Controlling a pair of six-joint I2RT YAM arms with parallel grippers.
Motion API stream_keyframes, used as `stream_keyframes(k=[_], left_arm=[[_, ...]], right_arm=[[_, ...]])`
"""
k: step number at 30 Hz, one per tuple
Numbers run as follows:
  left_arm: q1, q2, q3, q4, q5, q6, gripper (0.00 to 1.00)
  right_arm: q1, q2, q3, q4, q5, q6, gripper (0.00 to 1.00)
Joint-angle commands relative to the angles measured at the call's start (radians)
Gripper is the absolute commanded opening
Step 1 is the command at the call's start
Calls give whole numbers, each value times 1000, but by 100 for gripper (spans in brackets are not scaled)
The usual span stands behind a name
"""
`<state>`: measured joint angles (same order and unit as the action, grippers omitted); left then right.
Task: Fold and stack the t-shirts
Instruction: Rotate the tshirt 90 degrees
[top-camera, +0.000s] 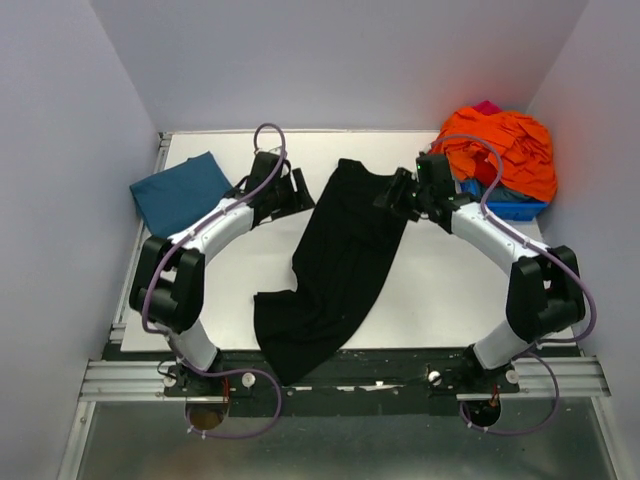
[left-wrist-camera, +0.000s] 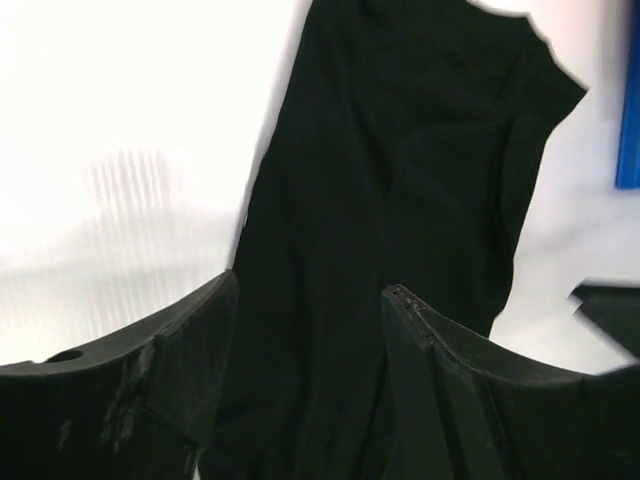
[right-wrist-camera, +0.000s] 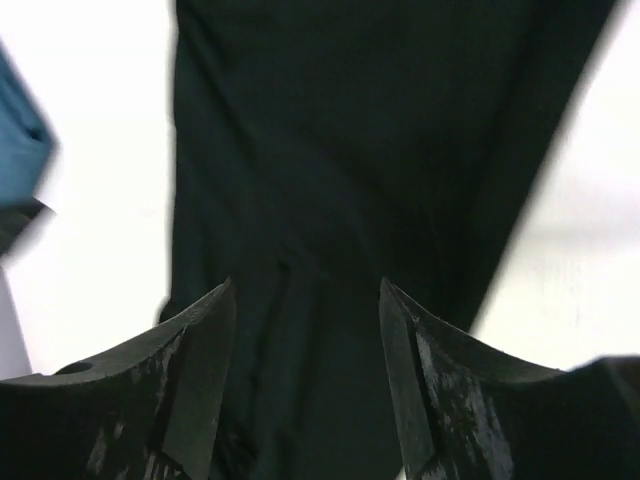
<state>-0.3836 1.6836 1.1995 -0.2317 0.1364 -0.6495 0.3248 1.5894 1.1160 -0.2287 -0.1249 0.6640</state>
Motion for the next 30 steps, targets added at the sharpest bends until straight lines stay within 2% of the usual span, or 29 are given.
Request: stream_keyframes(k=[1, 5, 9, 23, 28, 30], left_arm=[[31, 135, 124, 43, 81, 44, 70], [45, 235, 161, 60, 138, 27, 66], [45, 304, 210, 34, 155, 28, 66], [45, 444, 270, 12, 216, 4, 56], [45, 498, 310, 29, 247, -10, 37], [46, 528, 343, 28, 253, -19, 19]], right_arm=[[-67, -100, -145, 34, -4, 29, 68], [-101, -68, -188, 31, -56, 34, 74], [-115, 0, -186, 37, -84, 40, 74], [-138, 171, -142, 54, -148, 62, 66], [-138, 234, -85, 37, -163, 55, 61], [-138, 254, -53, 22, -153, 57, 53]])
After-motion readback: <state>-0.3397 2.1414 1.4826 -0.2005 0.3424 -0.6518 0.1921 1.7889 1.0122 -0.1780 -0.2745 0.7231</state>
